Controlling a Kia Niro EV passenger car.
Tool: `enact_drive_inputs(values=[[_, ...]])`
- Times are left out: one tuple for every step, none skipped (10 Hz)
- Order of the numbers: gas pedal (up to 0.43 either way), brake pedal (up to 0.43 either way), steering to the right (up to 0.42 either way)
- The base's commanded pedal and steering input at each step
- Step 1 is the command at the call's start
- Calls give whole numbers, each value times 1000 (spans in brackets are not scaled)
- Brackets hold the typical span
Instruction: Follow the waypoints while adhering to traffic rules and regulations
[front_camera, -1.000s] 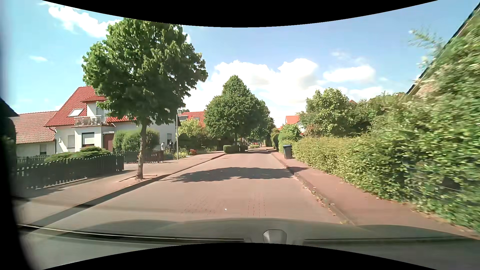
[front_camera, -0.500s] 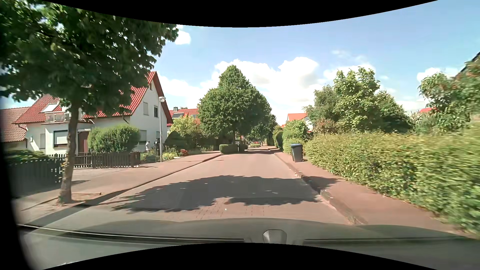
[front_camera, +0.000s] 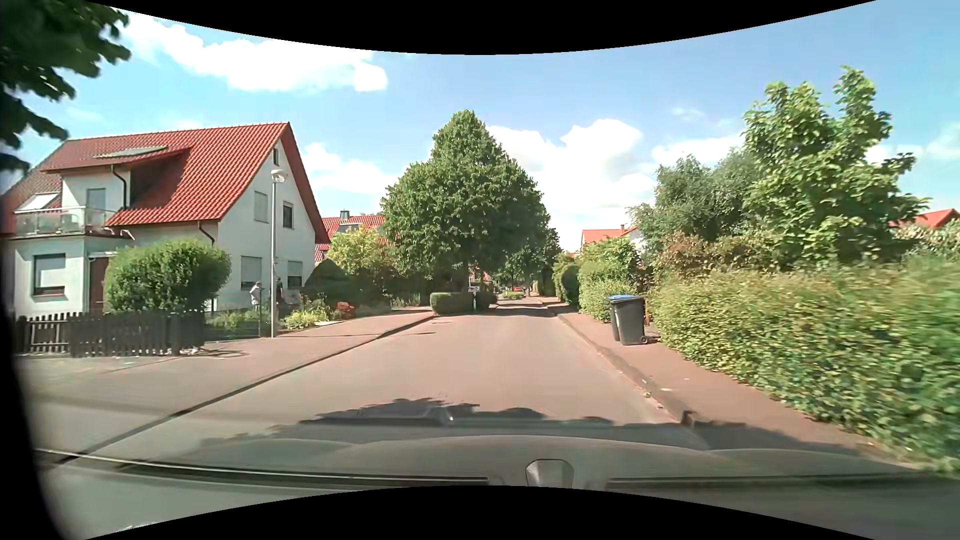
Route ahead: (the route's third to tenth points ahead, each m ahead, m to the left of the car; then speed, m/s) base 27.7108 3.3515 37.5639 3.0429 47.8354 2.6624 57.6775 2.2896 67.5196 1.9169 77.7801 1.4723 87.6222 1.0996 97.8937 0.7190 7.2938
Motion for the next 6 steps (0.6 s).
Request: enact_drive_inputs(values=[[98, 6, 0], [98, 6, 11], [98, 6, 15], [110, 6, 12], [110, 6, 10], [110, 6, 11]])
